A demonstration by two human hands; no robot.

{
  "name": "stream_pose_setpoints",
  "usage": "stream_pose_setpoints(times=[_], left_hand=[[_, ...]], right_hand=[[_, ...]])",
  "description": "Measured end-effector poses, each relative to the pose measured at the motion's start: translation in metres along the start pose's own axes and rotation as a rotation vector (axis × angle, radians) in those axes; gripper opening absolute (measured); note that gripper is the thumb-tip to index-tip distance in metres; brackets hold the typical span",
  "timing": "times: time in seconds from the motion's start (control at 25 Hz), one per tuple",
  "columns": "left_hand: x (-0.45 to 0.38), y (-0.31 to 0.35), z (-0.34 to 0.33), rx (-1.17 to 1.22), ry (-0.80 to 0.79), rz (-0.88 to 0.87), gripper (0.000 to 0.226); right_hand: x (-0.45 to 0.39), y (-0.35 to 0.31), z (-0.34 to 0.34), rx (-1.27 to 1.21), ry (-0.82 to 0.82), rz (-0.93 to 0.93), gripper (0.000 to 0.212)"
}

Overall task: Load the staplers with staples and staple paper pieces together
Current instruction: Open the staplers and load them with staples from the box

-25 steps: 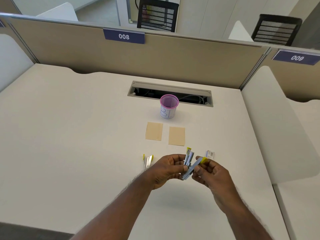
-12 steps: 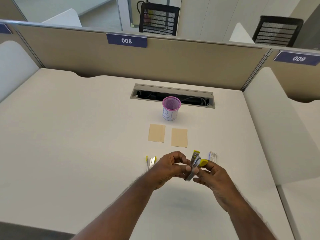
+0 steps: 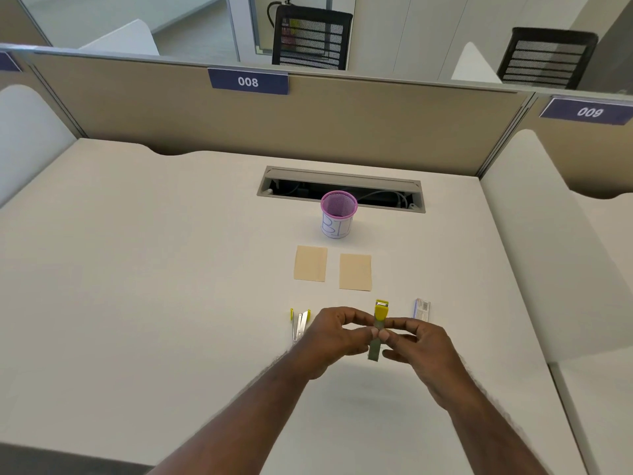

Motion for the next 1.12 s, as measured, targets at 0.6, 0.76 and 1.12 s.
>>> stream_pose_setpoints(times=[0.6,0.76,1.12], left_hand=[[-0.018,-0.037,0.021,0.050,-0.088,0.223,0.015],[-0.019,-0.039,0.023,0.048,-0.087,0.225,0.018],[-0.022,-0.038,0.018,0.079,-0.020,0.186,0.023]], right_hand=[[-0.008,0.020,-0.027,0.160,0.014,-0.087,0.017],[-0.011,0.021,-0.030,0.164,0.011,-0.088,0.026],[-0.017,0.020,-0.025,0.211,-0.018,-0.068,0.016]])
Point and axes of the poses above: each hand's wrist, its own x-axis away from the middle knuckle, its own z-axis out of the back of the hand, y = z × x, the point moved 8 cm from there along -x, towards the middle knuckle, and after that the axes turned 11 degrees about y, right-handed, at the moved point
